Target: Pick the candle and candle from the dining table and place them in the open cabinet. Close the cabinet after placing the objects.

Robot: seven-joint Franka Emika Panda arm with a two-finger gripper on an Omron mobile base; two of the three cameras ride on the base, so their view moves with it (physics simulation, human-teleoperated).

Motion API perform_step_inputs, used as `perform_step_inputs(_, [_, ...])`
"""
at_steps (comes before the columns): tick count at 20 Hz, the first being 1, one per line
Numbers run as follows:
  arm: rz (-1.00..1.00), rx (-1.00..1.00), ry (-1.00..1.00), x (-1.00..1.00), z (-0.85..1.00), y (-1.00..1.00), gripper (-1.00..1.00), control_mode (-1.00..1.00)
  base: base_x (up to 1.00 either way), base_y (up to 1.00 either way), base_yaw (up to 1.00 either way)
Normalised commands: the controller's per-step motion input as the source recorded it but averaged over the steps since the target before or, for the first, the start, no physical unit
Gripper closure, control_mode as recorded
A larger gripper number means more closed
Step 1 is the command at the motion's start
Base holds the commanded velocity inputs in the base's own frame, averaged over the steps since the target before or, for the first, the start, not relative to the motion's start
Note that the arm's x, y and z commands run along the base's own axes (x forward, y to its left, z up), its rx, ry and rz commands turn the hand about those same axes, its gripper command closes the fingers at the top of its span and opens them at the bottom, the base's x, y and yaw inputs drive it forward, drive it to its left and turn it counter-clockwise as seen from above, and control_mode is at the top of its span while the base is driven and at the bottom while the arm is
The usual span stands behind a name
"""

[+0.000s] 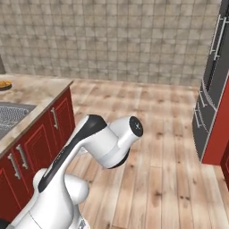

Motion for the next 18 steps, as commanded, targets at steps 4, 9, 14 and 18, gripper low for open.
perform_step_inputs(4, [0.00,0.00,0.00,0.00,0.00,0.00,1.00,1.00,0.61,0.00,-0.05])
perform_step_inputs(9, [0.00,0.00,0.00,0.00,0.00,0.00,1.00,1.00,0.61,0.00,-0.06])
perform_step_inputs(14, [0.00,0.00,0.00,0.00,0.00,0.00,1.00,1.00,0.62,0.00,-0.06])
perform_step_inputs(18, [0.00,0.00,0.00,0.00,0.00,0.00,1.00,1.00,0.62,0.00,-0.05])
